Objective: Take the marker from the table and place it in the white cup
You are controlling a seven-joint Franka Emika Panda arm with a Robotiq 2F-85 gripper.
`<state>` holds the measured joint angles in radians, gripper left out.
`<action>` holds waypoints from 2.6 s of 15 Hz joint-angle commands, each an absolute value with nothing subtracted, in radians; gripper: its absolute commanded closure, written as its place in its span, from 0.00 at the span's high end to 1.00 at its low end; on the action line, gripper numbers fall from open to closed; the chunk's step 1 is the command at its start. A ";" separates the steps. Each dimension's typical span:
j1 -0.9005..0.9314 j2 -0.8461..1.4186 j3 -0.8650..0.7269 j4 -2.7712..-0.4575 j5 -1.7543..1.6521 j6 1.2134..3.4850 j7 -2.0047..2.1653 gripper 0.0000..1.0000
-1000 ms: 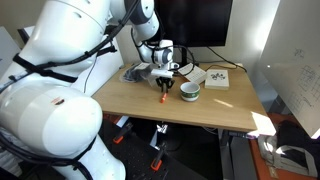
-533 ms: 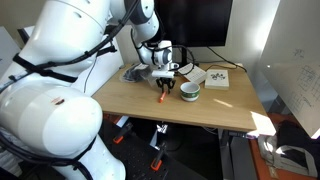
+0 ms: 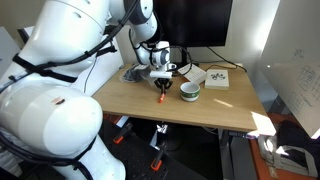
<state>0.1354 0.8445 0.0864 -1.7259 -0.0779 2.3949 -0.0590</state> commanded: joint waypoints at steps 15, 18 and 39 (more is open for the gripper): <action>-0.094 0.445 0.095 -2.074 0.018 2.930 -0.143 0.04; -0.108 0.463 0.089 -2.109 0.014 3.025 -0.153 0.04; -0.145 0.411 0.075 -2.081 0.029 2.571 -0.091 1.00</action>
